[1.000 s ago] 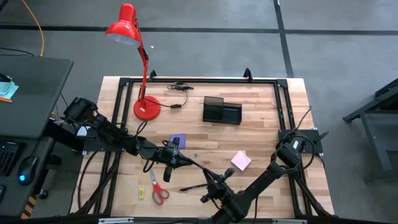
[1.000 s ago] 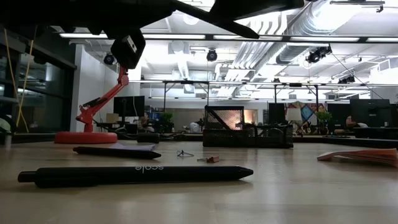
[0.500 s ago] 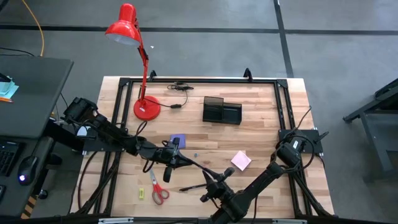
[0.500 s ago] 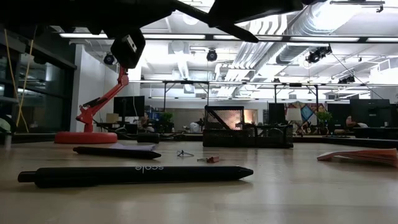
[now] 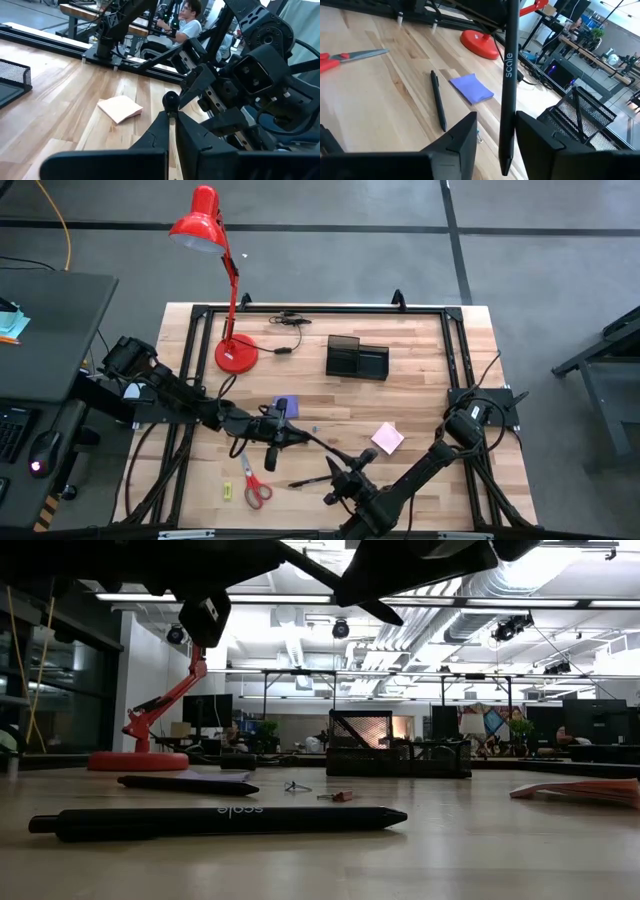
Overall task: Pick and place office supplies into organizer
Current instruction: Put the black pen into the black desk organizer
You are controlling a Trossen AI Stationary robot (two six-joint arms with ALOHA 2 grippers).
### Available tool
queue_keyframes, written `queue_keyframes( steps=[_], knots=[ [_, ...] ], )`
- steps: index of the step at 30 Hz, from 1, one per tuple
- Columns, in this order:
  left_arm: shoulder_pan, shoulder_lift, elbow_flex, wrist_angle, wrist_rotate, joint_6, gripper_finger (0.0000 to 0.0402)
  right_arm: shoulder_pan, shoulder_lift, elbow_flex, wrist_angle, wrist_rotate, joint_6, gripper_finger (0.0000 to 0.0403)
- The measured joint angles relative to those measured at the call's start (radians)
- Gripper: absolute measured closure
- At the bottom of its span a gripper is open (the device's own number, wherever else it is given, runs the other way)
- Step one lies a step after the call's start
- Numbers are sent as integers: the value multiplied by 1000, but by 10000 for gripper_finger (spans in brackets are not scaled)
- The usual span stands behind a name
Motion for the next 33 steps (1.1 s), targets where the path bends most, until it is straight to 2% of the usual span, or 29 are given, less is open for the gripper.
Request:
queue_keyframes(
  steps=[6,12,21,26,33],
  knots=[
    [1,-1,0,-6,-3,-1,401,-12,0,0,-64,3,44,247],
    [1,-1,0,-22,-3,-1,401,-40,0,0,-253,-6,232,211],
    [7,-1,0,-34,-43,2,402,-39,0,0,-358,-127,268,180],
    [55,-1,0,-39,-43,0,401,-1,0,0,-359,-141,268,182],
    [180,-1,0,-34,-17,-3,401,45,0,0,-355,-285,268,182]
  ],
)
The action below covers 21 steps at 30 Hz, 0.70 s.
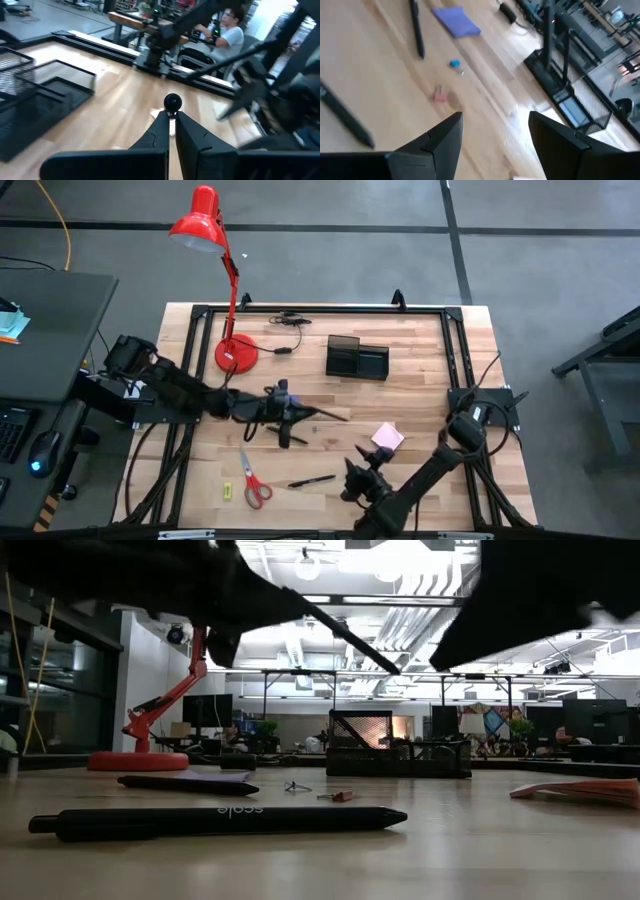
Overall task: Pick and place office supplies into organizer
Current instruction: Put the black pen into the black desk organizer
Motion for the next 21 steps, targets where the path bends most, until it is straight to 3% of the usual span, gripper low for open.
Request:
queue_keyframes(
  steps=[6,10,21],
  knots=[
    [131,0,42,2,69,12,401,27,0,0,-10,8,20,184],
    [204,0,119,-89,88,52,401,38,0,0,-12,24,22,184],
    [395,0,430,-617,69,197,401,40,0,0,-12,11,29,183]
  ],
)
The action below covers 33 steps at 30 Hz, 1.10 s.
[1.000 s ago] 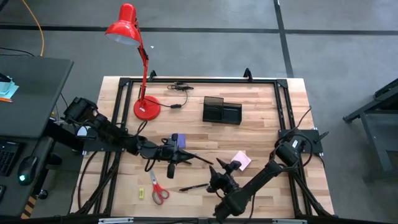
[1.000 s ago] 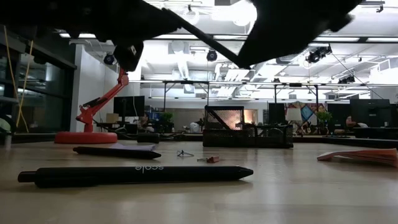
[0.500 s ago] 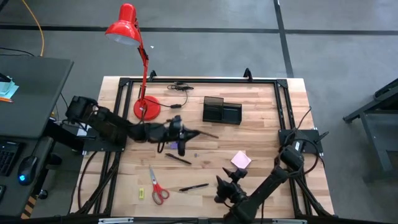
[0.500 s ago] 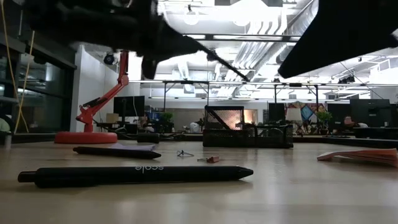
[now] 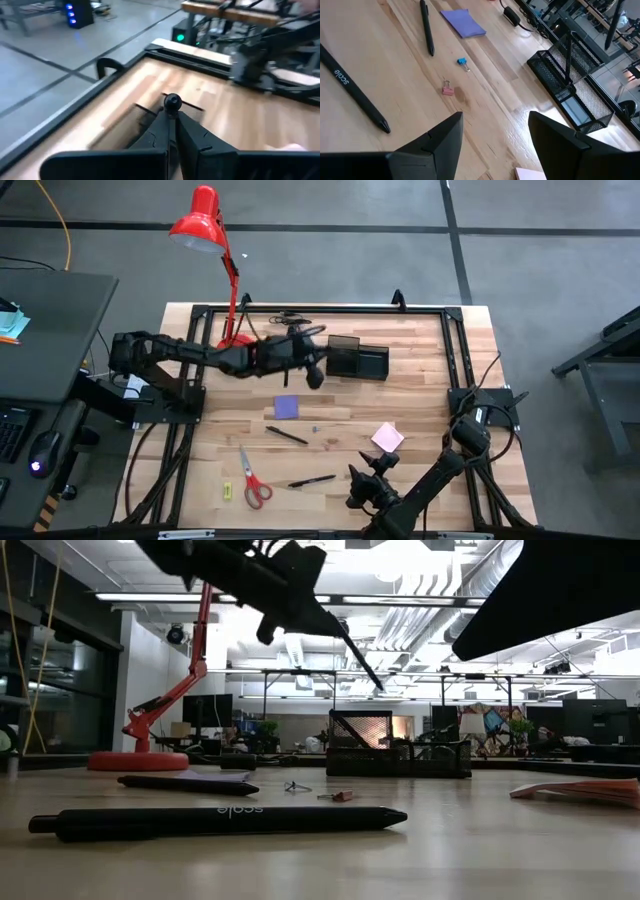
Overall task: Pick and place office supplies into organizer
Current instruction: Put the black pen into the black desk organizer
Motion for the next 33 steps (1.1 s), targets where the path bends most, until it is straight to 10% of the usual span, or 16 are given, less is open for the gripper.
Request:
queue_keyframes(
  steps=[33],
  knots=[
    [185,112,123,-151,202,22,401,-7,0,-1,1,13,25,183]
  ],
)
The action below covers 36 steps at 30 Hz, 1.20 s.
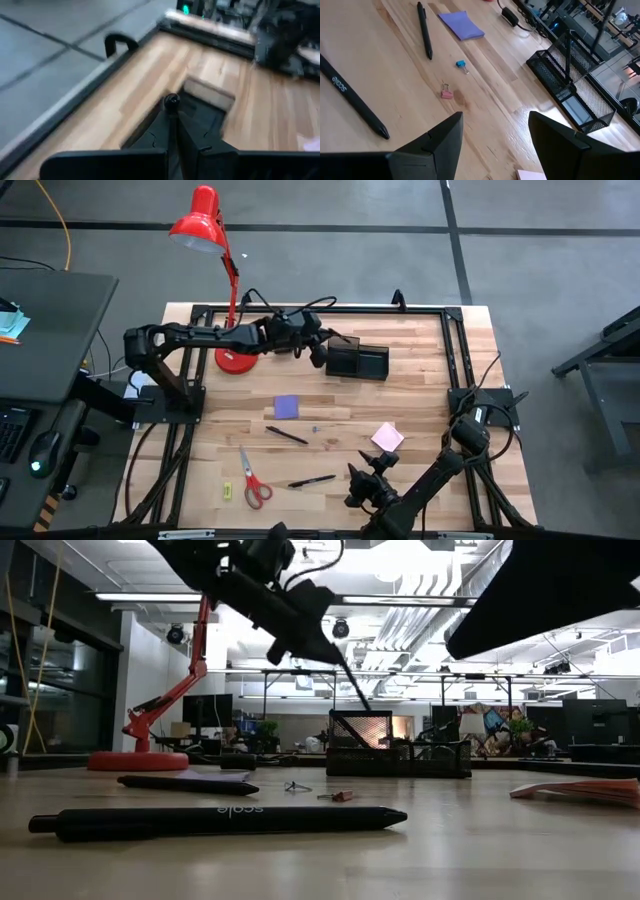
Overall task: Pick and place office supplies into organizer
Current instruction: Put the black pen into the black desk organizer, then put the pink sticky note into the black desk organizer
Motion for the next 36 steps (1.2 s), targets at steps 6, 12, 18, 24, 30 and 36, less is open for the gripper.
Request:
queue_keyframes(
  steps=[6,12,18,24,30,36],
  knots=[
    [0,62,-1,18,8,16,401,0,0,-1,0,2,1,183],
    [0,96,0,51,19,18,400,0,0,-1,-2,2,1,183],
    [0,97,0,50,9,15,361,0,0,-1,1,2,1,183],
    [0,97,0,45,15,5,287,0,0,-1,4,3,1,183],
    [1,64,-2,52,167,-57,234,0,0,-1,3,37,9,183],
    [-36,-3,-2,39,329,-135,238,31,0,-1,7,124,45,183]
  ],
)
